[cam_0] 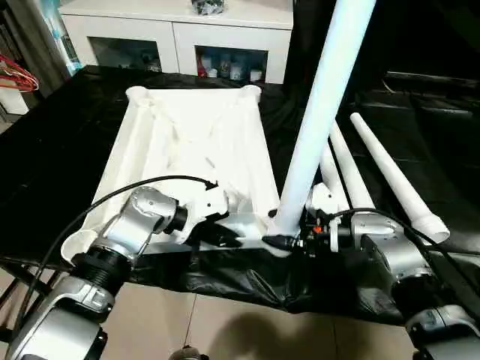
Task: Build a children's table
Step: Rotate leg to tighten
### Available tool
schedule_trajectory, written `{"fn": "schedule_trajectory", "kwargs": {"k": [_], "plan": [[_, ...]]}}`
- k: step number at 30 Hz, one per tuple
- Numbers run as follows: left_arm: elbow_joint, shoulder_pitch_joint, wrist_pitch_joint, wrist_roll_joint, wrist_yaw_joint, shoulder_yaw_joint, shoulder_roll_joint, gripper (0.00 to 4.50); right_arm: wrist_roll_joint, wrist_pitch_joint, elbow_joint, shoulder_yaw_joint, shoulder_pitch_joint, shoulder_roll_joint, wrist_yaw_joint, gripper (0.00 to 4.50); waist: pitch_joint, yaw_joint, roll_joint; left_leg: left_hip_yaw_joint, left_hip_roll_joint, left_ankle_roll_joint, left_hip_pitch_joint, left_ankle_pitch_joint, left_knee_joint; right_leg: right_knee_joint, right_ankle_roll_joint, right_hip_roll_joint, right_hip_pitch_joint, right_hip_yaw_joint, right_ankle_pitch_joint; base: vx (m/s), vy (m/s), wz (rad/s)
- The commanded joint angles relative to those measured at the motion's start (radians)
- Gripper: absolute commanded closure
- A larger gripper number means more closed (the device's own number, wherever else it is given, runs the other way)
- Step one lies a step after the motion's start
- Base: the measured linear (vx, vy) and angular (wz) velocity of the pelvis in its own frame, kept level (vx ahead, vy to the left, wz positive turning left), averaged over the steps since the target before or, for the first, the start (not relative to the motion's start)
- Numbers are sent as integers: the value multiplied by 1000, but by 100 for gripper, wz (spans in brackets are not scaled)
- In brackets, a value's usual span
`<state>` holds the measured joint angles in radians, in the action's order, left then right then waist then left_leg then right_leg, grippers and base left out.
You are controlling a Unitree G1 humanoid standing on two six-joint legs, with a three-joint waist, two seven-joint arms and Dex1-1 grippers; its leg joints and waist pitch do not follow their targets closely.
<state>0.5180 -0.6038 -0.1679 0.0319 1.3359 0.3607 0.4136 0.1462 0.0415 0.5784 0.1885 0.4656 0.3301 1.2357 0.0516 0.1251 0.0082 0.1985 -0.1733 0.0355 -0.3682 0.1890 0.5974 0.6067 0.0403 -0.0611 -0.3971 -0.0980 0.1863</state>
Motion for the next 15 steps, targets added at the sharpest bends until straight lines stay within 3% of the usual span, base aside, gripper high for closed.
{"fn": "schedule_trajectory", "kwargs": {"k": [1, 4, 5, 6, 9, 12, 15], "plan": [[-1, -33, 12, -3, -4, 17, -15, 450, -2, 23, -8, 45, -17, -12, 32, 168, -61, -2, -3, -36, -76, -56, 15, 186, -71, -87, 160, -111, 47, 68, 305, 0, 0, 0], [29, -45, 13, 0, -78, -14, -47, 450, -7, 24, 27, 13, -10, -56, -62, 171, -60, -3, -3, -38, -76, -47, 16, 197, -73, -89, 158, -112, 45, 68, 325, 0, 0, 0], [63, -65, -2, 0, -211, -60, -102, 450, -35, 25, 103, -24, 20, -114, -240, 171, -57, -7, -5, -37, -74, -38, 19, 210, -74, -95, 154, -113, 41, 68, 351, 0, 0, 0], [64, -66, -3, 0, -217, -61, -104, 450, -37, 25, 106, -25, 21, -116, -248, 171, -54, -15, -4, -40, -71, -16, 23, 240, -75, -100, 151, -114, 40, 66, 405, 0, 0, 0], [92, -91, -49, 30, -386, -86, -166, 450, -83, 11, 229, -60, 76, -182, -504, 172, -53, -29, -6, -47, -71, 4, 21, 252, -78, -106, 124, -117, 42, 64, 468, 0, 0, 0], [91, -99, -83, 47, -472, -94, -206, 450, -76, 24, 288, -96, 107, -233, -646, 173, -56, -40, -6, -44, -69, -6, 20, 244, -76, -105, 132, -117, 42, 68, 426, 0, 0, 0], [58, -90, -124, 59, -568, -101, -275, 450, -69, 37, 345, -135, 139, -302, -801, 173, -59, -41, -6, -41, -68, -17, 17, 215, -74, -99, 146, -113, 43, 69, 370, 0, 0, 0]]}}
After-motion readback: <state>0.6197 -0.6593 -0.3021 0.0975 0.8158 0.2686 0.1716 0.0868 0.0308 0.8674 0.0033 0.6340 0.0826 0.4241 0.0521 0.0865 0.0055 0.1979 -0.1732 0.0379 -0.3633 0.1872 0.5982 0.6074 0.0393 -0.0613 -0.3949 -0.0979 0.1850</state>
